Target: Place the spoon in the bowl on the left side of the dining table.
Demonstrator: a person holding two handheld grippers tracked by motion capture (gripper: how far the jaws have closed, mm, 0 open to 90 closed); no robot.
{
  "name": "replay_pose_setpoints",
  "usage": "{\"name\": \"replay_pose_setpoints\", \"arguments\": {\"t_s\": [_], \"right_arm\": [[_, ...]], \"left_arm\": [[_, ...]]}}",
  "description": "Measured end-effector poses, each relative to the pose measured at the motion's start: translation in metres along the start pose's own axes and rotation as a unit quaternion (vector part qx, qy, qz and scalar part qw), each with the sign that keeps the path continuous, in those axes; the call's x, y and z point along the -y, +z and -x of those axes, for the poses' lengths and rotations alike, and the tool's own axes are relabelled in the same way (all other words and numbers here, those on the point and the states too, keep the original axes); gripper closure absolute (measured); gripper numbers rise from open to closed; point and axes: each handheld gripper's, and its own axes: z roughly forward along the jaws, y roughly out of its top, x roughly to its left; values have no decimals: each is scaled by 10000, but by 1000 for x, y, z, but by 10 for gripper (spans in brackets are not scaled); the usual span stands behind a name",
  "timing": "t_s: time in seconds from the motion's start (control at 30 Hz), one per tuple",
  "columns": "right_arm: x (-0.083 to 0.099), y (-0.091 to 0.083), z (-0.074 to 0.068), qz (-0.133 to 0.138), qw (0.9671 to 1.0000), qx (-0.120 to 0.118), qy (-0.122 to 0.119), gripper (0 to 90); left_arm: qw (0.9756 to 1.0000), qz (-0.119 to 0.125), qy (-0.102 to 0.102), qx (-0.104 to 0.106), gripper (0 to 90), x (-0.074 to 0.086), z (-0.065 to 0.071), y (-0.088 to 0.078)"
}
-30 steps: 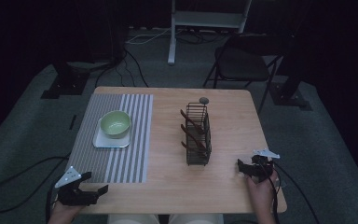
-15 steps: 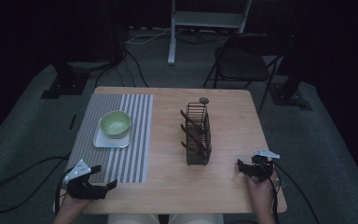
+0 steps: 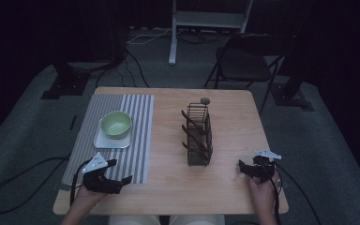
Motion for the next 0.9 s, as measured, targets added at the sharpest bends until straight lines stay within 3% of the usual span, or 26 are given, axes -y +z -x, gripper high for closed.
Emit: {"name": "replay_pose_setpoints", "arguments": {"t_s": [0.4,0.47,0.57,0.87,0.9], "right_arm": [[0,0,0,1,10000,-1,1,121],[0,0,0,0,10000,-2,3,121],[0,0,0,-1,10000,-1,-2,121],[0,0,0,4,10000,-2,-4,121],[0,0,0,2,10000,-2,-4,121]], "left_arm": [[9990,131,295,298,26,-38,17,16],[9990,131,295,298,26,-38,17,16],[9980,193,498,352,47,-52,24,21],[9963,296,631,500,47,-72,34,28],[9954,346,700,553,48,-81,40,33]]}}
